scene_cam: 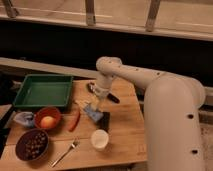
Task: Place sponge in metal cup
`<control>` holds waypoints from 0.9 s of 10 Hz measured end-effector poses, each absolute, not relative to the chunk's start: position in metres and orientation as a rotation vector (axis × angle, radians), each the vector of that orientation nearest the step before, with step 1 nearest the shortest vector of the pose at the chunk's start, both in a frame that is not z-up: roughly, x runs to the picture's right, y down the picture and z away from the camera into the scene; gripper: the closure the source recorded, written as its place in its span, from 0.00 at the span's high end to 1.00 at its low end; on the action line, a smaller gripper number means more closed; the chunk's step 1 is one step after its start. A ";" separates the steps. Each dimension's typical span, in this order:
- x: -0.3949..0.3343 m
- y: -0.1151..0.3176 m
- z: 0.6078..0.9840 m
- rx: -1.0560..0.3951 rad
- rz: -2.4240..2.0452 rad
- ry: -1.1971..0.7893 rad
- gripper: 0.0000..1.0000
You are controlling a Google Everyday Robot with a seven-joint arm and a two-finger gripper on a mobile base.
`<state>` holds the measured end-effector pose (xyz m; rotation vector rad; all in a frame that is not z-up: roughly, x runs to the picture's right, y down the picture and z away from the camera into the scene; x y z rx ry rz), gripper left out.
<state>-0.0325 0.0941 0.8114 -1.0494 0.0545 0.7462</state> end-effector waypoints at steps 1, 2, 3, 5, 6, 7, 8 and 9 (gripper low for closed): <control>-0.027 0.092 0.814 -1.046 0.758 0.058 0.76; -0.023 0.091 0.815 -1.043 0.768 0.061 0.76; -0.016 0.089 0.816 -1.040 0.782 0.062 0.76; -0.011 0.086 0.815 -1.035 0.798 0.060 0.76; -0.002 0.080 0.813 -1.021 0.823 0.052 0.76; 0.006 0.075 0.812 -1.006 0.847 0.046 0.76; 0.020 0.066 0.811 -0.983 0.887 0.039 0.76; 0.041 0.053 0.809 -0.922 0.968 0.044 0.76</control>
